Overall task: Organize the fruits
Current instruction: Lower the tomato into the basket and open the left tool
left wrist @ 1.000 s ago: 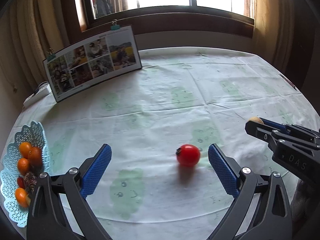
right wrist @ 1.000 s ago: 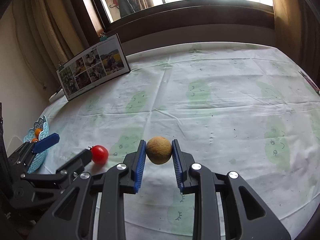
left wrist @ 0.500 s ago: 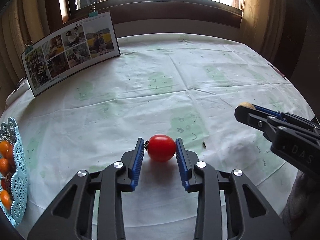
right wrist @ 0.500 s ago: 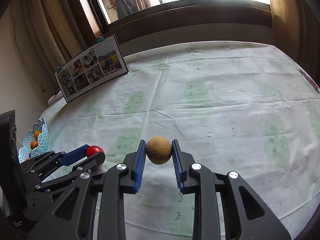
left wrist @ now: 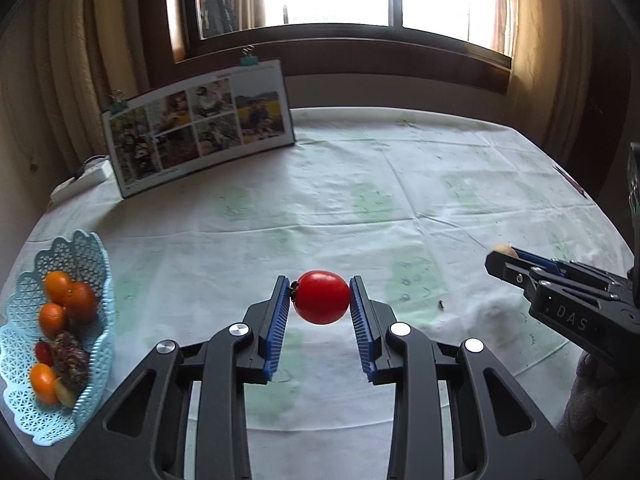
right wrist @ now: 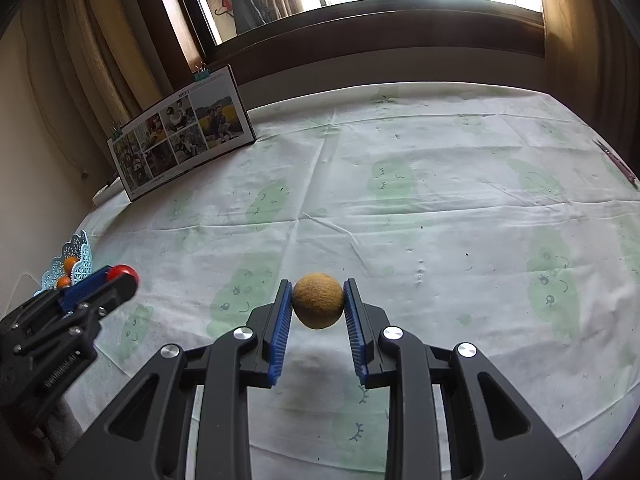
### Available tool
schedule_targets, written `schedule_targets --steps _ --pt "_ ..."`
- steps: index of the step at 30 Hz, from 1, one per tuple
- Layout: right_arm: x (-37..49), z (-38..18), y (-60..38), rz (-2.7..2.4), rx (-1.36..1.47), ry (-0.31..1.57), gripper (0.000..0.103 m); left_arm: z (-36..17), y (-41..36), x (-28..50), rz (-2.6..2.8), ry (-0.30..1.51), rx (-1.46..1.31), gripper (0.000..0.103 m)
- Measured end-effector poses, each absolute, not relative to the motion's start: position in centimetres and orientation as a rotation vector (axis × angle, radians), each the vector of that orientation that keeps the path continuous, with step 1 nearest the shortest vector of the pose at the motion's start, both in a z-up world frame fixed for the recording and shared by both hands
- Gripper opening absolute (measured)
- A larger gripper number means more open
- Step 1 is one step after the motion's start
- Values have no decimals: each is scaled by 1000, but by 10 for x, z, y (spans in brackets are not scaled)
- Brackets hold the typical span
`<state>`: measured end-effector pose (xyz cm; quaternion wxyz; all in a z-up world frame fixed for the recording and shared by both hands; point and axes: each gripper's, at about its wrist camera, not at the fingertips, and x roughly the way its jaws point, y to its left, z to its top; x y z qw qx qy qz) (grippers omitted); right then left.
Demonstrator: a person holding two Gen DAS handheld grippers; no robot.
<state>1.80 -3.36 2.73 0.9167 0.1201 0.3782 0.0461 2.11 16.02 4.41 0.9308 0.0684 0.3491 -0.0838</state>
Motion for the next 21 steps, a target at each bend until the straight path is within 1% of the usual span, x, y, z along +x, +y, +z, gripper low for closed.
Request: schedule_targets --steps 9,21 --pt "16 36 -19 116 218 769 27 66 204 11 -48 648 97 32" --pt "18 63 33 206 160 733 27 76 298 1 134 616 -12 32"
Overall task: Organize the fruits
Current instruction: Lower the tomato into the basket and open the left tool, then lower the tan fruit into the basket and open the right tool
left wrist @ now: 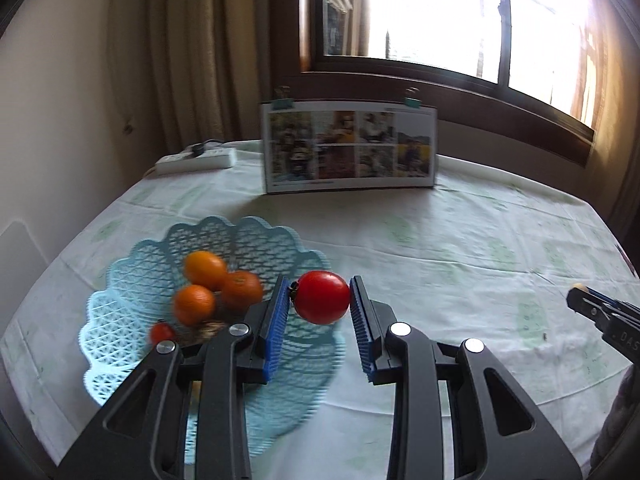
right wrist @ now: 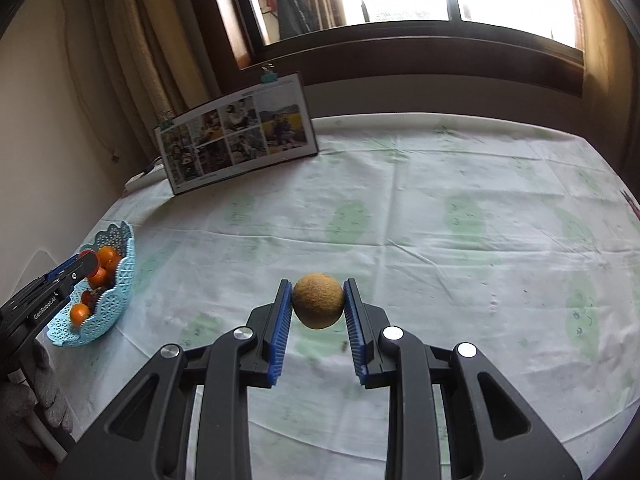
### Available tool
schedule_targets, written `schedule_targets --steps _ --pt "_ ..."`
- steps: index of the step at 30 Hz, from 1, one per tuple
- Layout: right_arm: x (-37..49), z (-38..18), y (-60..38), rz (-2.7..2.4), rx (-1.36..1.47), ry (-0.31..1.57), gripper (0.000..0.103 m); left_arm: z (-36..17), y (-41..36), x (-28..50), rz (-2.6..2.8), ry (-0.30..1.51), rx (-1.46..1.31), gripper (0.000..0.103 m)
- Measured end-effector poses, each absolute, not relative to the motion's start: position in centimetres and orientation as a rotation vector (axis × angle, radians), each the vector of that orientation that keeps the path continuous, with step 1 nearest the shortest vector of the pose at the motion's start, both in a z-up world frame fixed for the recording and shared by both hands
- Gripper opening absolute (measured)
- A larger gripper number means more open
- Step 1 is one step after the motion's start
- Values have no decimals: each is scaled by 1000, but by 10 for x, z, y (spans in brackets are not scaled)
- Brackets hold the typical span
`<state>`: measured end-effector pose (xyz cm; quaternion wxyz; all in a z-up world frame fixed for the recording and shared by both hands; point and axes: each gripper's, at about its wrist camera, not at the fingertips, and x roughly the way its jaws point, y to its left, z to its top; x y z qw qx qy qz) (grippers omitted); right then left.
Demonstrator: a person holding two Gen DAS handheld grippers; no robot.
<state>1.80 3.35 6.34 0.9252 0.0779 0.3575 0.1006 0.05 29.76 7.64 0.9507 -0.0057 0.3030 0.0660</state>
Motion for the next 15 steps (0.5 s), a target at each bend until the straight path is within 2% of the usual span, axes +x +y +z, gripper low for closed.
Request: schedule_targets --steps 9,11,13,15 --pt "21 76 80 289 121 730 27 78 355 -12 244 607 -51 33" --pt "22 79 90 305 109 726 27 78 366 -15 262 604 -62 38" --pt "23 82 101 327 96 723 27 79 377 -20 285 593 -75 51" --pt "23 86 114 355 80 718 27 80 385 -25 306 584 -79 55"
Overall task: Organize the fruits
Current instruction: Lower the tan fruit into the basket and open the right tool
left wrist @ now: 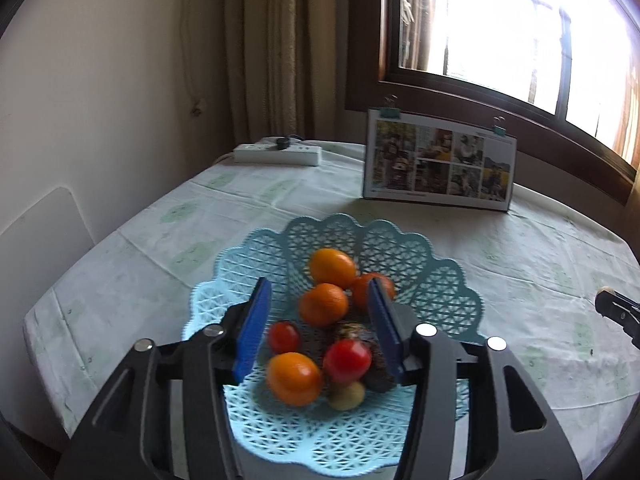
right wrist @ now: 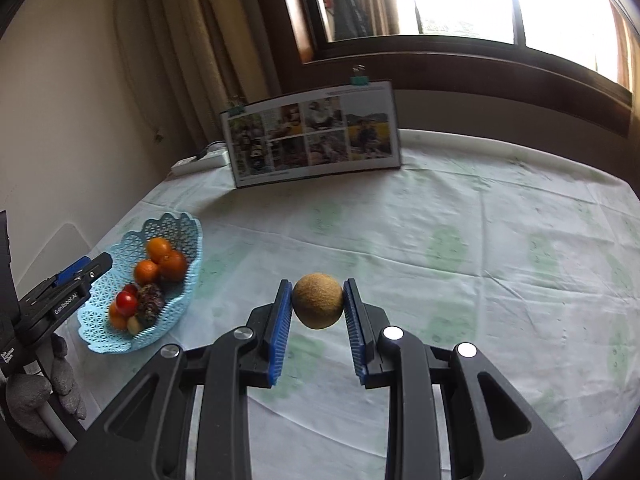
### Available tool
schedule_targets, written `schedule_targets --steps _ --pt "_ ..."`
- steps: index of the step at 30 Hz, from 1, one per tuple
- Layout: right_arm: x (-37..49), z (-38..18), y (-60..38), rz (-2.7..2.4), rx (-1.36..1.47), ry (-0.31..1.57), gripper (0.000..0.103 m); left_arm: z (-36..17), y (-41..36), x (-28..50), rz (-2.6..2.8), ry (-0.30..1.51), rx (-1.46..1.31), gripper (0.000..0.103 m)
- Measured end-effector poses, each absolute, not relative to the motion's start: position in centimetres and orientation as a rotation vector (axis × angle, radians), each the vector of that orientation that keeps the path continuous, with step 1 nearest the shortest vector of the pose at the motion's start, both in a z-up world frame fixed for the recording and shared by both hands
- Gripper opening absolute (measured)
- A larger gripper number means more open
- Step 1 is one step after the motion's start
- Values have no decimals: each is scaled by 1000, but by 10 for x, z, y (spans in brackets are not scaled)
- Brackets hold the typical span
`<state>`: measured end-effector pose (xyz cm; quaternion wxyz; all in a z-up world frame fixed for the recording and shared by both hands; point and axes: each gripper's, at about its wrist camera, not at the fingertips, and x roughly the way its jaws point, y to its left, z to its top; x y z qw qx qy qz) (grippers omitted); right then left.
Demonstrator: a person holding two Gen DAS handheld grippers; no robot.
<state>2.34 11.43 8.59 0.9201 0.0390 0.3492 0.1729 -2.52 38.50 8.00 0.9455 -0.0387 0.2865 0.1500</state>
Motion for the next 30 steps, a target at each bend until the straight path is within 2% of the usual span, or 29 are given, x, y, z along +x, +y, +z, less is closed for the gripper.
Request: schedule_targets --steps 6,9,15,25,28,30 --pt "24 96 162 454 34 701 27 76 410 -37 361 592 -106 56" --pt "25 99 188 505 12 695 27 73 423 -43 391 596 -128 64" --pt "30 93 228 576 -16 718 27 68 438 -50 412 602 -142 64" --pt "31 84 253 605 -37 739 27 65 443 -51 426 607 -141 65" --pt "33 82 255 604 -37 742 27 65 443 -51 432 604 -136 72" --pt "33 81 256 603 -38 743 27 66 442 -51 436 599 -132 72"
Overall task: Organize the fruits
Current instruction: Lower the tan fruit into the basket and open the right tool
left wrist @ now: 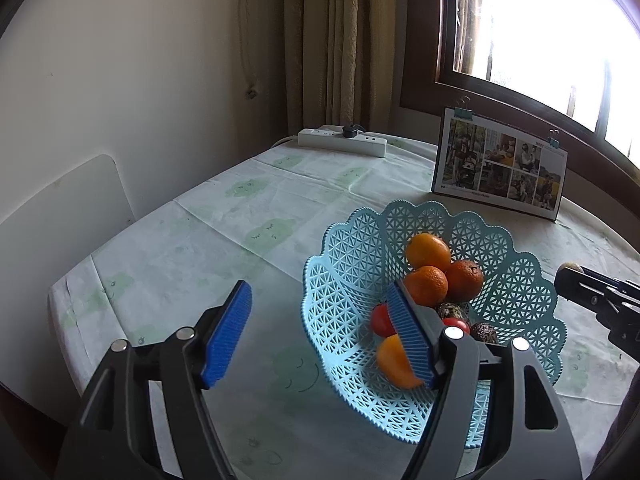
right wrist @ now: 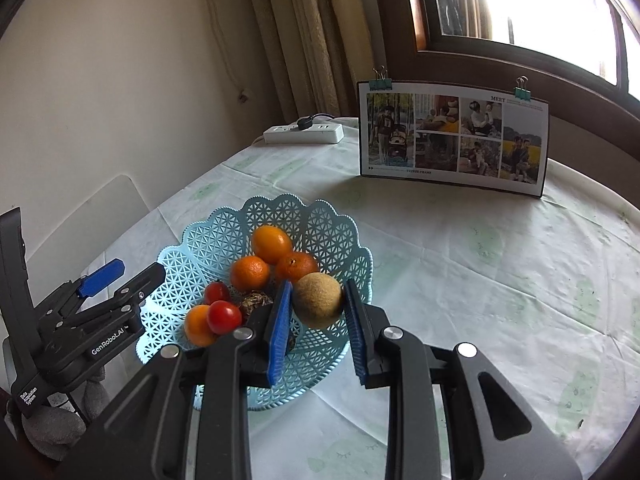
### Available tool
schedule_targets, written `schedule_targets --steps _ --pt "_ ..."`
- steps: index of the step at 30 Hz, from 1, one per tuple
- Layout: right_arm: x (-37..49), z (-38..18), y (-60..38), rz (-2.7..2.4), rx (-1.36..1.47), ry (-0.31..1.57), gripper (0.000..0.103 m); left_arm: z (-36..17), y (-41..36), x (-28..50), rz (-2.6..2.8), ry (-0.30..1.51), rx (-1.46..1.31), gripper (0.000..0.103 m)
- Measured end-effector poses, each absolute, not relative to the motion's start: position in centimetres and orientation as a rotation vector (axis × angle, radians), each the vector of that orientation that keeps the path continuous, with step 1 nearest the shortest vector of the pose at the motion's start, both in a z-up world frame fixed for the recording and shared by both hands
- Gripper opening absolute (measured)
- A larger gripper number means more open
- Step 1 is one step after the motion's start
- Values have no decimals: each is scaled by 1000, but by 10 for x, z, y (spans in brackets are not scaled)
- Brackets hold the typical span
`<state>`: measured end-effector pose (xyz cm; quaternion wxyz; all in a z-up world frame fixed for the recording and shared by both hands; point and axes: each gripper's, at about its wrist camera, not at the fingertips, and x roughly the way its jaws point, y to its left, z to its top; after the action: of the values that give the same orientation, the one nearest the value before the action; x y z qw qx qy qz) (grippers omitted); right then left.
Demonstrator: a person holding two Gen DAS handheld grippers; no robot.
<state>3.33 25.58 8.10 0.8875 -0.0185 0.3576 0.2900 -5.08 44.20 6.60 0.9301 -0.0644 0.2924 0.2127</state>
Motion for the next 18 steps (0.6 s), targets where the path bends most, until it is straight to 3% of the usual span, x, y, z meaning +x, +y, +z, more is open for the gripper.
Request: schedule_targets --steps 18 --pt "36 79 268 624 -50 740 27 66 439 -51 433 601 -128 73"
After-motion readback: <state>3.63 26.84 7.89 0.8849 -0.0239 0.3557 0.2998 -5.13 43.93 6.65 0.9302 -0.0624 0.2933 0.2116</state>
